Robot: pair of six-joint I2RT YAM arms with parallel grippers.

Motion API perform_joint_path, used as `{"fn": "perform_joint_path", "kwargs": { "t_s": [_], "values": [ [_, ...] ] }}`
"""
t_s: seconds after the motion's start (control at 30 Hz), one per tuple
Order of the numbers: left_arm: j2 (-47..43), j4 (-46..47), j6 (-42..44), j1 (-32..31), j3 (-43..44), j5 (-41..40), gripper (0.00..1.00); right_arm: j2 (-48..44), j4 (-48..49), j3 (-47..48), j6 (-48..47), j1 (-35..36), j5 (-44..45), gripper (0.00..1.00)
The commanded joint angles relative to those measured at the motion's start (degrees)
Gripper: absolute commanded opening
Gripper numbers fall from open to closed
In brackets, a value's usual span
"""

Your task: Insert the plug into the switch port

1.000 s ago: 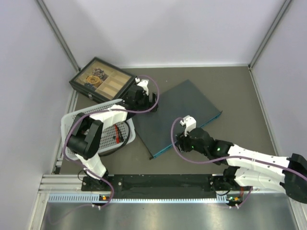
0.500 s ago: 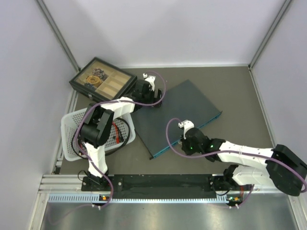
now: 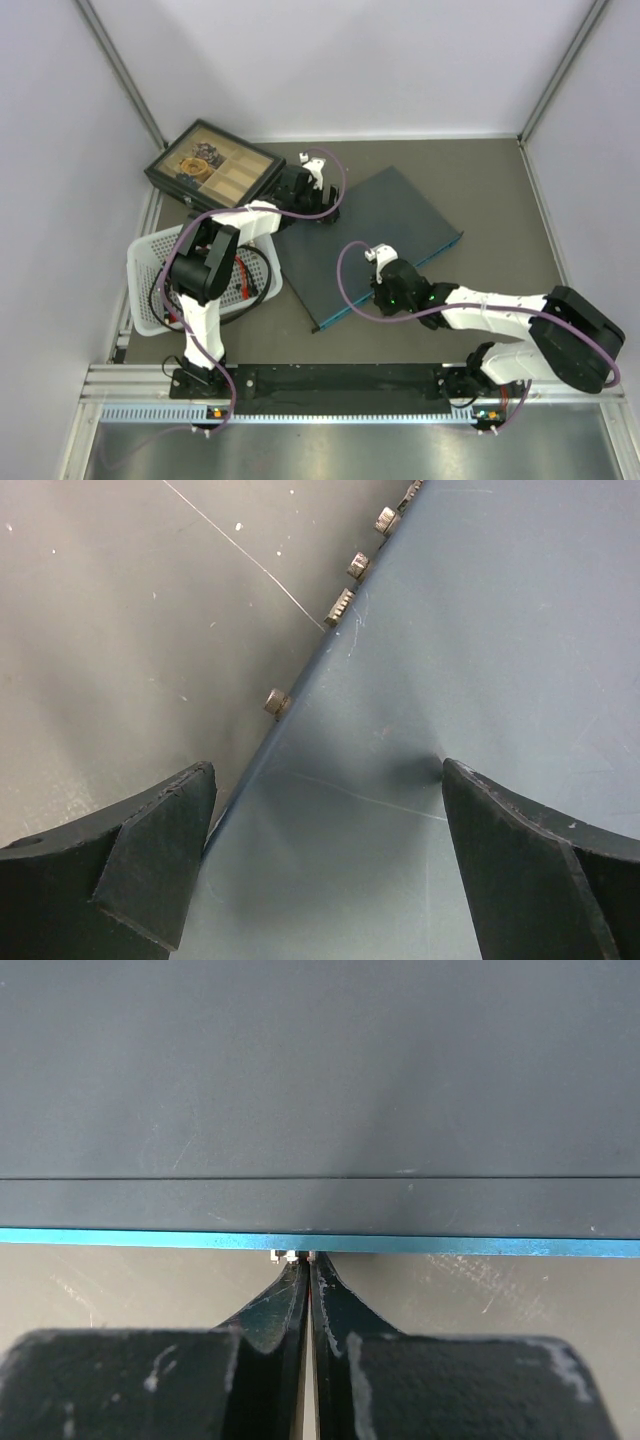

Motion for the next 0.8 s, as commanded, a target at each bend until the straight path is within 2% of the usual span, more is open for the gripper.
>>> {"fn": "perform_joint_path", "kwargs": {
  "t_s": [0.0, 0.2, 0.3, 0.4, 0.53, 0.63, 0.67, 0.7, 0.73, 0.77],
  "values": [
    [1.7, -2.6, -3.3, -2.0, -1.8, 6.2, 0.97, -0.1, 11.7, 3.0, 0.1, -0.8, 1.4, 0.00],
    [1.8, 0.1, -6.6, -3.5, -4.7, 9.8, 0.96, -0.3, 24.5, -1.8, 3.0, -0.8, 2.6, 0.00],
    [1.9, 0.8, -7.9, -4.1, -5.7, 11.3, 0.96, -0.3, 27.8, -2.6, 3.2, -0.8, 3.1, 0.00],
    [1.7, 1.4, -8.4, -4.4, -6.0, 11.2, 0.96, 1.0, 27.4, -1.1, 3.0, -0.8, 2.9, 0.00],
    [0.5, -1.0, -7.4, -3.8, -3.6, 5.7, 0.96, -0.1, 23.7, -2.0, 3.8, -0.8, 2.1, 0.01],
    [-1.5, -4.9, -6.7, -2.8, 0.1, 2.8, 0.97, -4.8, 17.4, -4.2, 4.7, -0.8, 0.7, 0.12],
    [-2.2, -6.4, -6.3, -2.6, 1.2, 0.6, 0.97, -8.2, 12.7, -4.7, 5.0, -0.8, 0.2, 0.16],
    [-3.4, -7.2, -6.0, -2.5, 3.4, -0.4, 0.97, -9.8, 10.2, -4.9, 5.4, -0.8, -0.2, 0.25],
    [-4.1, -8.3, -5.9, -2.0, 4.5, -1.5, 0.97, -11.8, 7.9, -4.9, 5.5, -0.8, -0.6, 0.29],
    [-5.4, -10.1, -5.9, -1.9, 5.8, -3.8, 0.97, -15.6, 3.0, -4.9, 5.7, -0.8, -0.7, 0.38]
  ]
}}
